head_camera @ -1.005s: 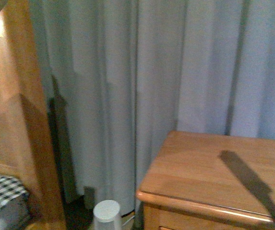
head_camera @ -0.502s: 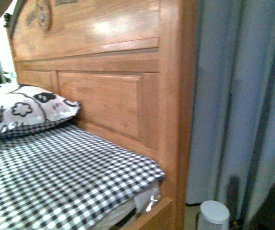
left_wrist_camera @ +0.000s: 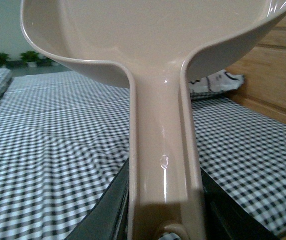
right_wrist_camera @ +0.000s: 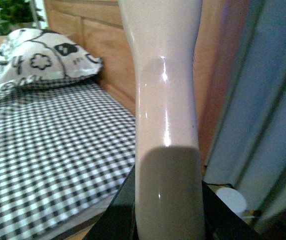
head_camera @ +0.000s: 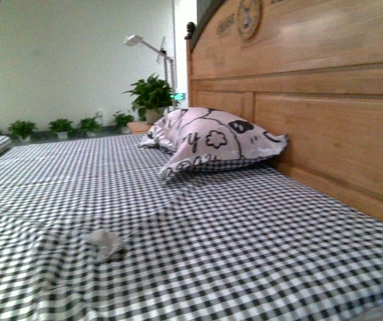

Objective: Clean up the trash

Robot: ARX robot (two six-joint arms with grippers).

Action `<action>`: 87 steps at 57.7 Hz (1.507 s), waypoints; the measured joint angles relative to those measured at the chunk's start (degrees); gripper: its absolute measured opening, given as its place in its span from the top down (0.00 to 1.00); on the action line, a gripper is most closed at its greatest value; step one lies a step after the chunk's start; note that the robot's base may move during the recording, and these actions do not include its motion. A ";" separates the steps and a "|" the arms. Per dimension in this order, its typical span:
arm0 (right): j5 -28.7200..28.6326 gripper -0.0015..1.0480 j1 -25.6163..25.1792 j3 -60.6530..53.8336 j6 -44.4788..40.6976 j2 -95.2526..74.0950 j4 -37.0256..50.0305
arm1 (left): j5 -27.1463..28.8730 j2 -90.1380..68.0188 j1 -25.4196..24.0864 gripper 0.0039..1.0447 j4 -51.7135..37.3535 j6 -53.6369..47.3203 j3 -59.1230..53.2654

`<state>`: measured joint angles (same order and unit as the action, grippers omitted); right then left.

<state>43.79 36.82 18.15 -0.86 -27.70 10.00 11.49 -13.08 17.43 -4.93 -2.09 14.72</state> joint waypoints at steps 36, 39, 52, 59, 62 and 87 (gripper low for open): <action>0.13 0.82 0.02 -0.02 0.02 0.04 0.00 | -5.38 -9.60 -9.75 0.74 22.91 -0.44 9.73; 0.15 0.82 0.00 -0.02 0.02 0.04 0.00 | -8.35 -13.46 -13.00 0.74 21.66 -2.47 10.71; 0.15 0.82 0.02 -0.02 0.02 0.04 0.00 | -16.98 -32.33 -22.56 0.74 15.30 -14.58 17.18; 0.11 0.82 0.02 -0.02 0.02 0.02 0.00 | -22.01 -38.51 -23.93 0.74 14.34 -20.92 19.08; 0.13 0.82 0.02 -0.02 0.02 0.02 0.00 | -24.61 -41.05 -24.17 0.74 14.23 -24.17 19.67; 0.13 0.82 0.02 -0.02 0.02 0.02 0.00 | -31.95 -52.02 -23.23 0.74 12.92 -39.95 21.38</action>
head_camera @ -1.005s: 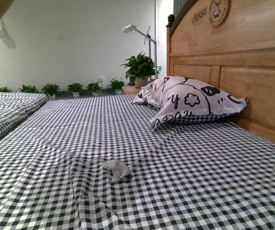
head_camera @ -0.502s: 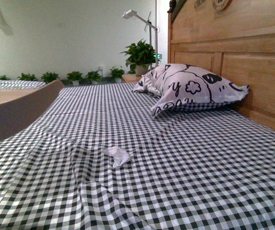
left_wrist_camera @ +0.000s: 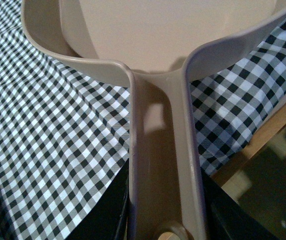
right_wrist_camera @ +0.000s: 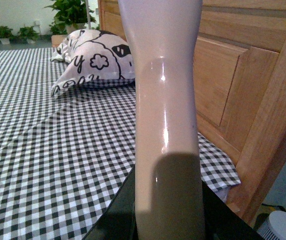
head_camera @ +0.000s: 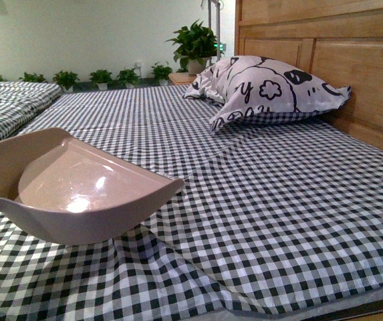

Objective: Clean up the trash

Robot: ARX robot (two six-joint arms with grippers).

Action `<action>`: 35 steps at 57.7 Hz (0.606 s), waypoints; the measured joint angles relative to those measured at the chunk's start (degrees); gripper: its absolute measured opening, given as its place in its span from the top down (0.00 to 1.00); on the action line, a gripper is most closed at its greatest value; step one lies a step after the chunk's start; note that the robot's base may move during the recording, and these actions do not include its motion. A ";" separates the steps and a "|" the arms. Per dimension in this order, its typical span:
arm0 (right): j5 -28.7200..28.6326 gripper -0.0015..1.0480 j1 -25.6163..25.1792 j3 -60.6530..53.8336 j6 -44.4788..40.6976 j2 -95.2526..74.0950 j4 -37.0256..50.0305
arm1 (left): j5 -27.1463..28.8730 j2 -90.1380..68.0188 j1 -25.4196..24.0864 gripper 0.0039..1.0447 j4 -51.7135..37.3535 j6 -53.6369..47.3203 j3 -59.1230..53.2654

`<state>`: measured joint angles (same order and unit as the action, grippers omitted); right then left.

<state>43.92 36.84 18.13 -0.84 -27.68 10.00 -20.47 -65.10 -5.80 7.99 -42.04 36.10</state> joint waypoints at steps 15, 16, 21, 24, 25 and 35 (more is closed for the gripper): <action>0.00 0.82 0.00 0.00 0.00 0.00 0.00 | -2.34 -4.98 -2.05 0.74 -0.50 -3.93 0.11; 0.00 0.82 0.00 0.00 0.00 0.00 0.00 | -2.54 -5.38 -2.25 0.74 -0.50 -4.13 0.15; 0.00 0.82 0.00 0.00 0.00 0.00 0.00 | -3.28 -7.30 -3.23 0.74 -1.09 -4.98 0.70; 0.00 0.82 0.00 0.00 0.00 0.00 0.00 | -3.63 -8.68 -3.74 0.74 -1.68 -5.40 1.25; 0.00 0.82 0.00 0.00 0.00 0.00 0.00 | -3.69 -8.94 -3.80 0.74 -1.75 -5.42 1.33; 0.00 0.82 0.00 0.00 0.00 0.00 0.00 | -4.52 -12.09 -4.42 0.74 -2.58 -6.49 2.67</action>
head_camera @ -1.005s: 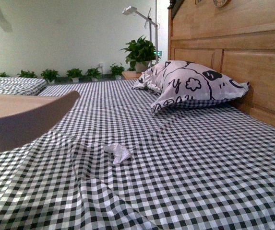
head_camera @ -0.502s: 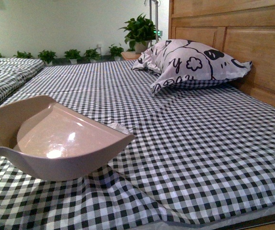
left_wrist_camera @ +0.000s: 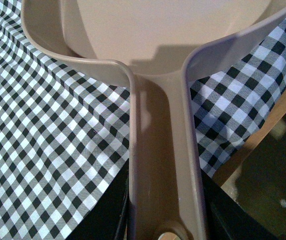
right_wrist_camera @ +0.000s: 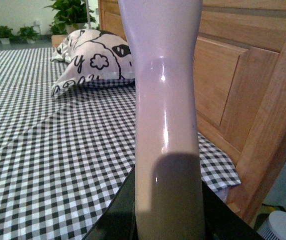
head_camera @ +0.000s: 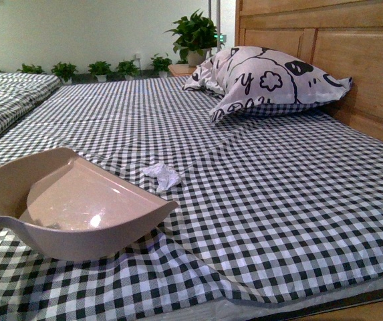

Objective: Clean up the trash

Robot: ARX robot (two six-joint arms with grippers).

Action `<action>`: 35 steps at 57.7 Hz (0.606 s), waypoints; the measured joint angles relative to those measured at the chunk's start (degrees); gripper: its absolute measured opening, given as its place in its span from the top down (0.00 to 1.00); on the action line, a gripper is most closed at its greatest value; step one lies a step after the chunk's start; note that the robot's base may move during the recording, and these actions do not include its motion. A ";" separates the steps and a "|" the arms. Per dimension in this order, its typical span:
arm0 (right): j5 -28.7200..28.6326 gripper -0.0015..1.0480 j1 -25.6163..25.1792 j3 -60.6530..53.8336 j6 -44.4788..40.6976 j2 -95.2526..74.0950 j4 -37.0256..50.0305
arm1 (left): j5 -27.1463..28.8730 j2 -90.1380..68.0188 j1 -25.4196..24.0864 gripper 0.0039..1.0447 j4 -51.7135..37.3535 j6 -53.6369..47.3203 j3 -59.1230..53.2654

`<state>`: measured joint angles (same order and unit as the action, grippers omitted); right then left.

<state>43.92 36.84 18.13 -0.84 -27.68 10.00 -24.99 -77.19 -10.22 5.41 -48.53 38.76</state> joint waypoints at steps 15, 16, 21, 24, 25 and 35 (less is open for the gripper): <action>0.00 0.82 0.00 0.00 0.00 0.00 0.00 | -0.50 -5.01 -0.55 0.74 -3.54 -1.25 0.42; 0.00 0.82 0.00 0.00 0.00 0.00 0.00 | -0.50 -5.20 -0.59 0.74 -3.56 -1.29 0.46; 0.00 0.82 0.00 0.00 0.00 0.00 0.00 | -0.55 -6.36 -0.85 0.74 -3.56 -1.70 0.96; 0.00 0.82 0.00 0.00 0.00 0.00 0.00 | -0.57 -7.06 -0.98 0.74 -3.50 -2.05 1.20; -0.02 0.82 0.00 0.00 0.00 0.00 0.00 | -0.57 -7.32 -1.03 0.74 -3.34 -2.29 1.33; -0.02 0.82 0.00 0.00 0.00 0.00 0.00 | -0.48 -8.46 -1.40 0.74 -2.49 -3.76 1.77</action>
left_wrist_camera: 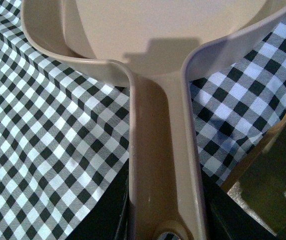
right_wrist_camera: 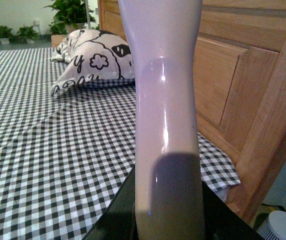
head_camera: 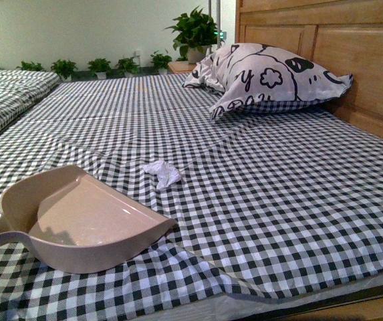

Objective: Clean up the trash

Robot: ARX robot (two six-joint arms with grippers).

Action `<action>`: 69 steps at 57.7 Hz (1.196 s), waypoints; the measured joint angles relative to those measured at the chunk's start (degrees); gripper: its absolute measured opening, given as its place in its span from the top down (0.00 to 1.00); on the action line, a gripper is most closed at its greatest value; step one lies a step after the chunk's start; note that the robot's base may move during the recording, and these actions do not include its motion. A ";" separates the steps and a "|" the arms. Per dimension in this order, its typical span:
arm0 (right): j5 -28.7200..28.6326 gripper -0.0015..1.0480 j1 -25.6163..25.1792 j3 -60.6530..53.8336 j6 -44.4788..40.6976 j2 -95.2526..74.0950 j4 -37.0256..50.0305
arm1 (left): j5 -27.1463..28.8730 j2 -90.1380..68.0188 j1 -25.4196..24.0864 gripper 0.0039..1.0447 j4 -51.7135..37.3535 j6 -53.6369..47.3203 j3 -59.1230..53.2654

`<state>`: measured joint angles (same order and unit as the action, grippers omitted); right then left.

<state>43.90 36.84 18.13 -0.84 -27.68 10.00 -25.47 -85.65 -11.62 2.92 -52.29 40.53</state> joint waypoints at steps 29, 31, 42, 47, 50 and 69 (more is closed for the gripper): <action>-9.66 0.82 -3.06 4.44 3.89 -3.39 -11.76 | 0.39 -0.33 -0.17 0.74 0.59 -1.86 0.00; -17.55 0.82 -6.10 8.17 4.92 -8.50 -16.90 | 0.42 -0.33 -0.17 0.74 0.59 -1.90 0.00; -31.26 0.82 -10.60 14.99 5.73 -30.60 -7.54 | 0.37 -0.37 -0.17 0.74 0.59 -1.95 0.00; -33.07 0.82 -10.91 19.45 4.85 -41.59 -3.04 | 0.37 -0.37 -0.17 0.74 0.59 -1.97 0.00; -33.73 0.82 -10.75 22.05 3.74 -46.23 -1.60 | 0.37 -0.39 -0.17 0.74 0.59 -1.99 0.00; -34.05 0.82 -6.95 40.76 -3.21 -72.63 -1.33 | 0.37 -0.39 -0.17 0.74 0.59 -2.05 0.00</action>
<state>9.85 29.89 58.89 -4.05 -100.31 8.67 -25.10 -86.04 -11.79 3.51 -54.35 40.53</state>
